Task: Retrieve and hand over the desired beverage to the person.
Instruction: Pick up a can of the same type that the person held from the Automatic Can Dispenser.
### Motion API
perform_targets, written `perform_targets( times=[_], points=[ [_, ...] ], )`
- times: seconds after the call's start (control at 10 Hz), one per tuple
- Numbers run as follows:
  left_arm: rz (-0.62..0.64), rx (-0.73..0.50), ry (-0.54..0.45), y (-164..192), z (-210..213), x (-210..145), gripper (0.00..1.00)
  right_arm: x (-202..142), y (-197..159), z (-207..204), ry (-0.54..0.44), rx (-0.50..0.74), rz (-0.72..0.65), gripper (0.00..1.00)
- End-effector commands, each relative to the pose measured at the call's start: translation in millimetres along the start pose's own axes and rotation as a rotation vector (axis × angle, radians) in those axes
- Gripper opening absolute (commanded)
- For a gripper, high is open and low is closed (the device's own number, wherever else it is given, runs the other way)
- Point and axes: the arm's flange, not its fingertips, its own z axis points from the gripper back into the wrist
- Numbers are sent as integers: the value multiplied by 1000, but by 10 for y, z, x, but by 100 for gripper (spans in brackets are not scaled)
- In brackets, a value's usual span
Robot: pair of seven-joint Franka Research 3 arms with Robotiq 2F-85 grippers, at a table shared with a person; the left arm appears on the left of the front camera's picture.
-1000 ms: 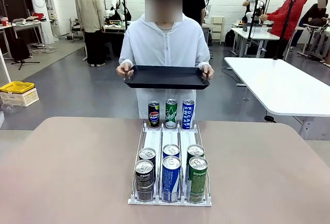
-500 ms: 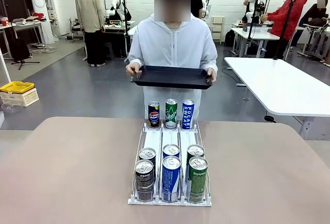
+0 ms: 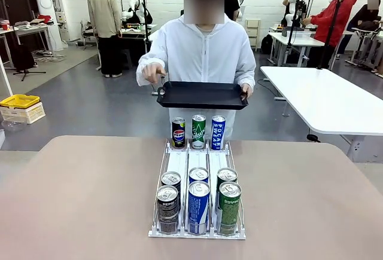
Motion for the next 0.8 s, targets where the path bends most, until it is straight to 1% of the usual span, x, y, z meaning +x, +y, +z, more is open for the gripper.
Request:
perform_targets(
  times=[0.0, 0.7],
  points=[
    [-14, -2, -1, 13, 17, 2, 100, 11, 11, -11, -5, 20, -1, 100],
    [-14, -2, -1, 13, 17, 2, 100, 11, 11, -11, -5, 20, -1, 100]
  ],
)
